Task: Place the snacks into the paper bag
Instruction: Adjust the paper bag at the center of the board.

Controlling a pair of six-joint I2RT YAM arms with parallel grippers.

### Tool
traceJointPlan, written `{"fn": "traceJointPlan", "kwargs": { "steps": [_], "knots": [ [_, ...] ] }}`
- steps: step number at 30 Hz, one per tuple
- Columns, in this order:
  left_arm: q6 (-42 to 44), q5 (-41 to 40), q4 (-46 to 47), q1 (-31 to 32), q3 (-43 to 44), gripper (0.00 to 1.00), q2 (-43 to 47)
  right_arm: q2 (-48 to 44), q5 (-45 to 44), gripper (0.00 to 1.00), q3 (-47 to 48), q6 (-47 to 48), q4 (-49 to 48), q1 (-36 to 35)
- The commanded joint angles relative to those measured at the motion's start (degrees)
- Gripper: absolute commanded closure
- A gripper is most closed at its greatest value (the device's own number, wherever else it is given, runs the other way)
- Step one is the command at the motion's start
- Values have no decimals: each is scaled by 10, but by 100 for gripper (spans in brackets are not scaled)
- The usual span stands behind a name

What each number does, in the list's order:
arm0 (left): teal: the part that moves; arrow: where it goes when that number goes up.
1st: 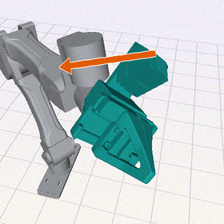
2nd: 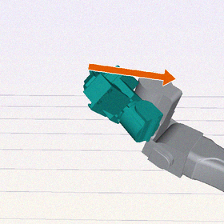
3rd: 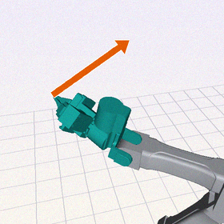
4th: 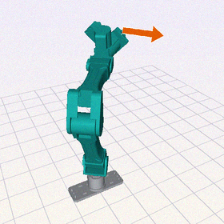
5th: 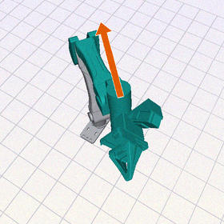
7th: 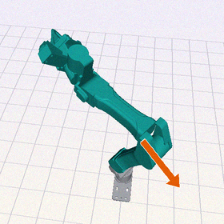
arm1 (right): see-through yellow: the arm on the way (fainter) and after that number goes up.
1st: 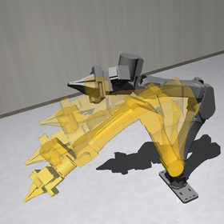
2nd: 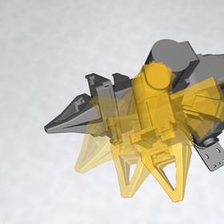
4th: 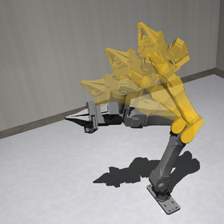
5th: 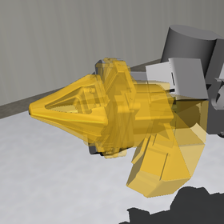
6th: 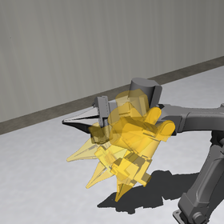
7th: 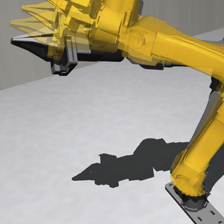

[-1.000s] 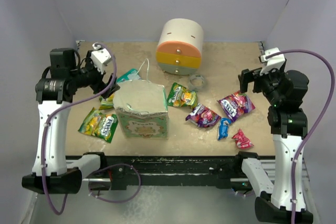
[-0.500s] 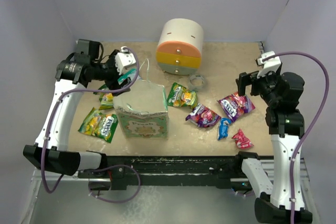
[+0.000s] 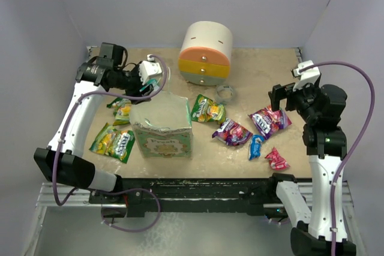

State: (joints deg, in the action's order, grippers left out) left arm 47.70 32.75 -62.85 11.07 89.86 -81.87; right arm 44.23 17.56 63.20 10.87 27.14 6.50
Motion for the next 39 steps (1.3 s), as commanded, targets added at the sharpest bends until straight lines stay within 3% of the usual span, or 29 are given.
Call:
{"fn": "traceJointPlan", "kwargs": {
  "steps": [1,7,11,13,21,31,39],
  "knots": [
    [16,15,-4,4,-14,40,6,-4,15,0,-8,-9,-22,6],
    [5,18,24,4,-65,66,40,-25,13,0,-26,-9,-26,8],
    [-26,-7,80,4,-101,91,83,-30,18,0,-29,-10,-26,11],
    [-54,-33,105,4,-105,100,99,-26,23,0,-28,-12,-27,13],
    [-217,-171,154,4,-70,100,106,-18,30,0,-26,-16,-33,18],
    [-432,-124,151,2,2,100,32,-26,34,0,-33,-17,-36,18],
    [-539,-64,186,-67,-28,100,39,-24,34,0,-32,-18,-34,19]
  ]
}}
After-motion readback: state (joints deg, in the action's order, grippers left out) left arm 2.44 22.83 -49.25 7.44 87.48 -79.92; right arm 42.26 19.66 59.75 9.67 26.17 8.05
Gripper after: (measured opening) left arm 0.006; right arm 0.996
